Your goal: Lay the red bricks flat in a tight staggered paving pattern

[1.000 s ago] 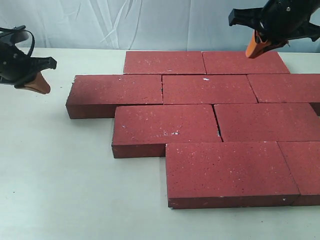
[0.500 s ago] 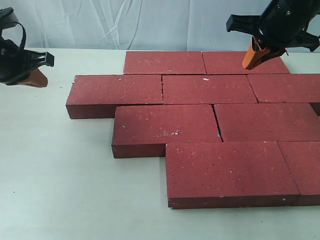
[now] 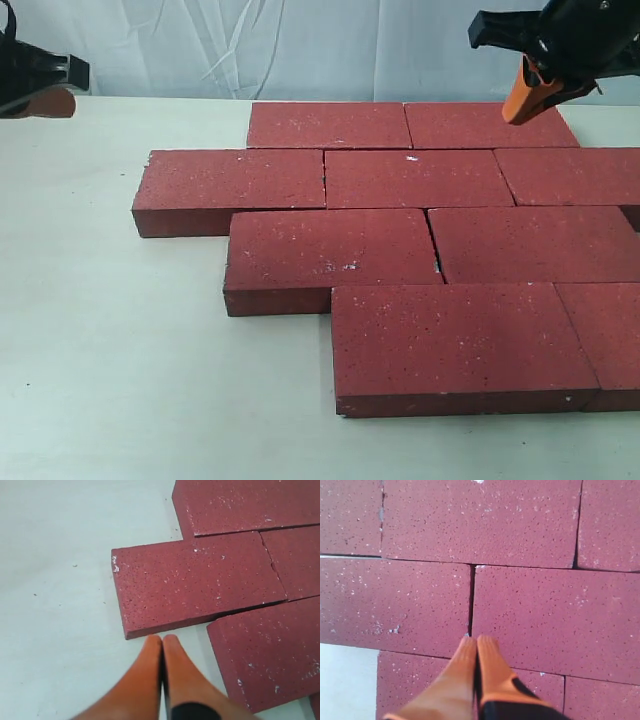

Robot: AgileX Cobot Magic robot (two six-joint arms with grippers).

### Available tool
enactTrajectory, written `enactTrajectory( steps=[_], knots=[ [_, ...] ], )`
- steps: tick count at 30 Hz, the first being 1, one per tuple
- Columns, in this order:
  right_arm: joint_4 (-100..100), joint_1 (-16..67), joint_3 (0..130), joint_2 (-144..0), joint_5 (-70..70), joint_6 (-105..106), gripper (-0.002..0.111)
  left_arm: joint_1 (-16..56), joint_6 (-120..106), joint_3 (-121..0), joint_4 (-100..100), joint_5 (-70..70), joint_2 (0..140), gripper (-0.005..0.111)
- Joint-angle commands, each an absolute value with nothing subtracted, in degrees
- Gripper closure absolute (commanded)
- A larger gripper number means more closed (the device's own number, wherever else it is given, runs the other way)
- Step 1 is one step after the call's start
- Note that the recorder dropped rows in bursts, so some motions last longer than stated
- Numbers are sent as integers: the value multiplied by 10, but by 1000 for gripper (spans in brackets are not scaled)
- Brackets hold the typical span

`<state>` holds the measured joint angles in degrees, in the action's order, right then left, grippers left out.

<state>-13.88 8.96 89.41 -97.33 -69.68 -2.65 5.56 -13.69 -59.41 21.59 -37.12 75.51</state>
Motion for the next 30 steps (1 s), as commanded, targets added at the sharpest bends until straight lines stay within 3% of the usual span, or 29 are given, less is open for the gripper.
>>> enactTrajectory(
  steps=[1, 30],
  knots=[
    [-129, 88, 893, -939, -700, -22, 109, 58, -113, -590, 192, -371, 722, 107],
    [-78, 88, 700, -718, -532, -32, 109, 58, -109, -572, 176, -364, 507, 107]
  ],
)
